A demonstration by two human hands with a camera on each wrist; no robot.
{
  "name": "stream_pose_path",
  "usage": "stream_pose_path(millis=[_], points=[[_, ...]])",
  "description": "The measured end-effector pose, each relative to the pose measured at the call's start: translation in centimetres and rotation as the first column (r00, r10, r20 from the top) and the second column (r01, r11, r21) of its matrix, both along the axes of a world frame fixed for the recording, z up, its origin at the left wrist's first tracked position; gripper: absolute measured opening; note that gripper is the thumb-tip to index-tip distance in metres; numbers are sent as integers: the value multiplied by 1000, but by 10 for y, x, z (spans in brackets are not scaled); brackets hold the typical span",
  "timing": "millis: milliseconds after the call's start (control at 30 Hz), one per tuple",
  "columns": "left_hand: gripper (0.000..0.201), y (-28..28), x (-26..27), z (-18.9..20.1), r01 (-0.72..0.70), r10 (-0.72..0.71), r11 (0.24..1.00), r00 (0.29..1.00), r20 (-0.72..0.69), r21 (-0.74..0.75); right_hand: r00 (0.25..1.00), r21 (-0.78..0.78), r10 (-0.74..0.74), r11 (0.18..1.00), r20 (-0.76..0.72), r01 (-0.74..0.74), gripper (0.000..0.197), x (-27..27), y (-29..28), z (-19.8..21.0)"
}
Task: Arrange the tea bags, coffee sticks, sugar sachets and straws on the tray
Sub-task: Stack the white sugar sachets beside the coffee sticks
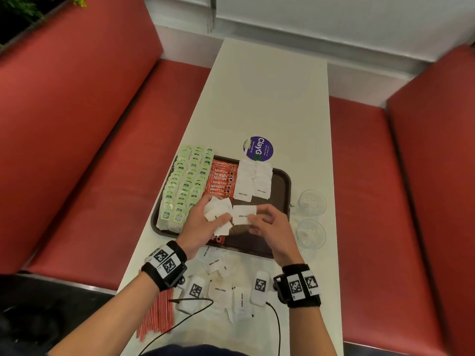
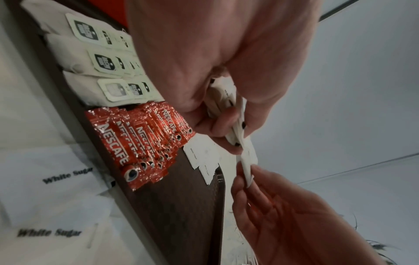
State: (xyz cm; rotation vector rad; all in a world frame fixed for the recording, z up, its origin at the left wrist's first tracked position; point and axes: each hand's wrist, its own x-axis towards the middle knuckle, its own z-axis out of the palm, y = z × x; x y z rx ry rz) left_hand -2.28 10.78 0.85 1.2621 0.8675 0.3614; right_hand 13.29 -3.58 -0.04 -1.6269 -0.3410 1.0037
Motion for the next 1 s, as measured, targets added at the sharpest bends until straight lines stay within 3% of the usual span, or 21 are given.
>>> stream_pose_path(millis=[100,200,367,800,1000], points=[[34,2,2,0,-6,7,1000,1000,-10,16,998,-72,39,997,50,-36,15,4,-1,-1],[40,3,2,-4,-51,51,999,998,-29,14,975,-132,-100,983,199,128,14,13,4,-19],[38,-1,-1,-12,-94,93,994,996,-13,-56,861,-181,-220,925,459,333,23,37,25,-45],[33,4,-6,-17,-143,164,930,986,36,-338,823,-422,30,869,567,260,22,74,59,-75],[47,6,-9,-22,-85,136,904,986,93,-420,758,-436,89,858,647,271,31,73,61,-78]])
